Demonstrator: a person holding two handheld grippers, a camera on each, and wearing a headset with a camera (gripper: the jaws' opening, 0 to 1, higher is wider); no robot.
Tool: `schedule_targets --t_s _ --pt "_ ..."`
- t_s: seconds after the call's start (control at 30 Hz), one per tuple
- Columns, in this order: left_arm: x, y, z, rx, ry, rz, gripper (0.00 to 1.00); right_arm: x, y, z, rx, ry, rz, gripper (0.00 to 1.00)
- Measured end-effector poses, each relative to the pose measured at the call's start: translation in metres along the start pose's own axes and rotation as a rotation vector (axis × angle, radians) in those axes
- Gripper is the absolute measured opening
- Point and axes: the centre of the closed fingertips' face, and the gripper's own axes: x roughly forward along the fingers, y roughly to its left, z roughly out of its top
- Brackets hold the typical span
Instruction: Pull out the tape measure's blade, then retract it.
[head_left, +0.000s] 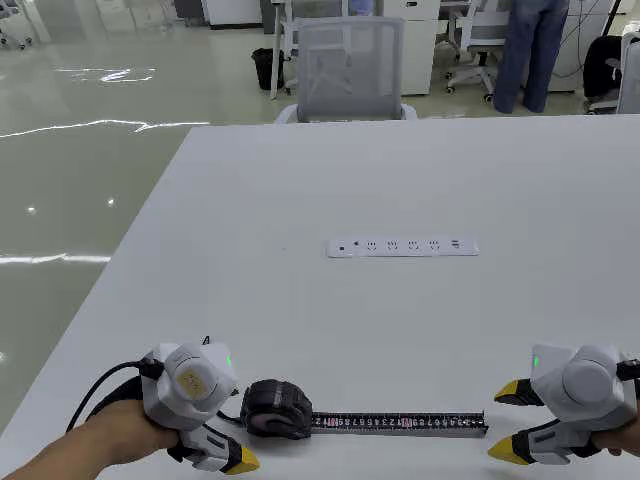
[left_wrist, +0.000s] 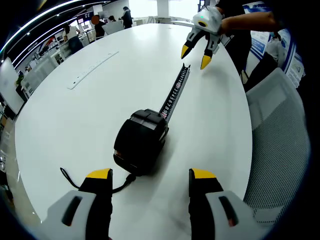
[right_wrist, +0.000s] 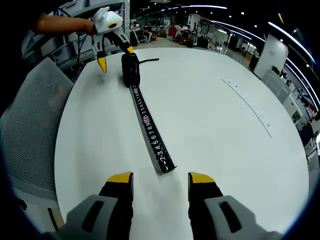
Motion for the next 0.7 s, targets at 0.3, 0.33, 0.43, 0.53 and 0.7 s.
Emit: schedule_targets --t_s 0.3,0.33,0.43,0.53,0.7 --pt "-0.004 -0.011 0.002 -0.086 -0.055 0.040 0.67 -0.006 0.010 -0.001 0.084 -0.016 -0.077 0.48" --pt "-0.005 -0.013 0.002 -0.096 -0.062 0.046 0.67 -0.006 0.011 -0.003 0.102 -0.009 -0.090 0.49" --pt "-0.007 -0.016 0.001 -0.117 -0.074 0.062 0.68 -0.008 0.015 -0.005 0.113 -0.001 -0.111 0.52" --pt "-0.009 -0.018 -0.001 -0.147 -0.086 0.084 0.71 -0.011 0.017 -0.003 0.152 -0.010 -0.137 0.54" --pt "-0.015 -0.025 0.000 -0.185 -0.111 0.116 0.73 -0.013 0.023 0.001 0.210 -0.030 -0.170 0.59"
